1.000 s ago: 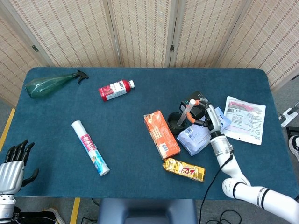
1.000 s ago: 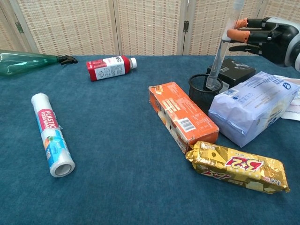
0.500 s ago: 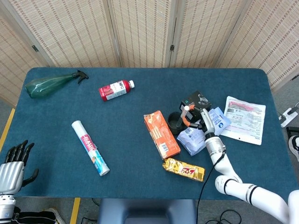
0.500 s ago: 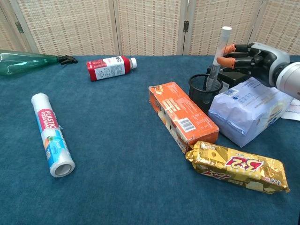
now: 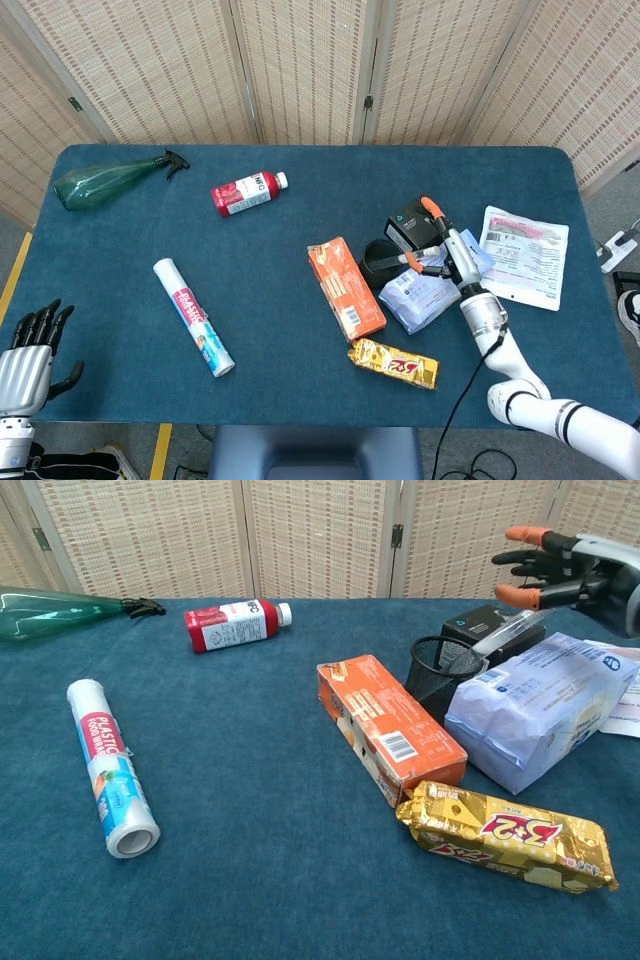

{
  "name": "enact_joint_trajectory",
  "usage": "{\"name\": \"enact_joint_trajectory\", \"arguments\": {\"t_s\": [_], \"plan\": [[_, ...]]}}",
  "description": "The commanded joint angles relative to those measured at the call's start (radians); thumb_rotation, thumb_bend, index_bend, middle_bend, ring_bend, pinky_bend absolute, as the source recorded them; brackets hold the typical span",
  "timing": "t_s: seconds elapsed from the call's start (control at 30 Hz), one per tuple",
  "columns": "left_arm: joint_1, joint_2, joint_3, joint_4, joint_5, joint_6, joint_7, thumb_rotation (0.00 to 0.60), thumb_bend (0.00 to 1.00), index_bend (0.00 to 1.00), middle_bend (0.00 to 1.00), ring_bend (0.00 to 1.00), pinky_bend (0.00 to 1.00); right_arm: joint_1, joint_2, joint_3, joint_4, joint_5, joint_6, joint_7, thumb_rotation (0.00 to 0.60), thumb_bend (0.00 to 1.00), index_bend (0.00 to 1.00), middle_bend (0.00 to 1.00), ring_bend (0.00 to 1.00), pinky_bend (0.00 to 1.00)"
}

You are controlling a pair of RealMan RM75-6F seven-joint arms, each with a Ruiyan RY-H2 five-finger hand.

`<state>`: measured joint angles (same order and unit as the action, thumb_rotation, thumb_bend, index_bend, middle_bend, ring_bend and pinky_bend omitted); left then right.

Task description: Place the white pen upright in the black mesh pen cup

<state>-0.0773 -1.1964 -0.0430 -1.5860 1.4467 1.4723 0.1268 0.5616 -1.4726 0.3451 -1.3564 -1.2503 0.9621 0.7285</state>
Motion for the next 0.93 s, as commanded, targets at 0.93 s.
{"name": "enact_joint_trajectory", "arguments": {"t_s": [0.93], "plan": [[-0.01, 0.003, -0.011, -0.037, 0.035, 0.033, 0.025, 0.6, 0.39, 0.12, 0.04, 0.05, 0.09, -0.455, 0.41, -0.301, -0.367, -0.251, 0.539, -0.572, 0.6, 0.39, 0.2, 0.19, 0.05, 0.07]]}}
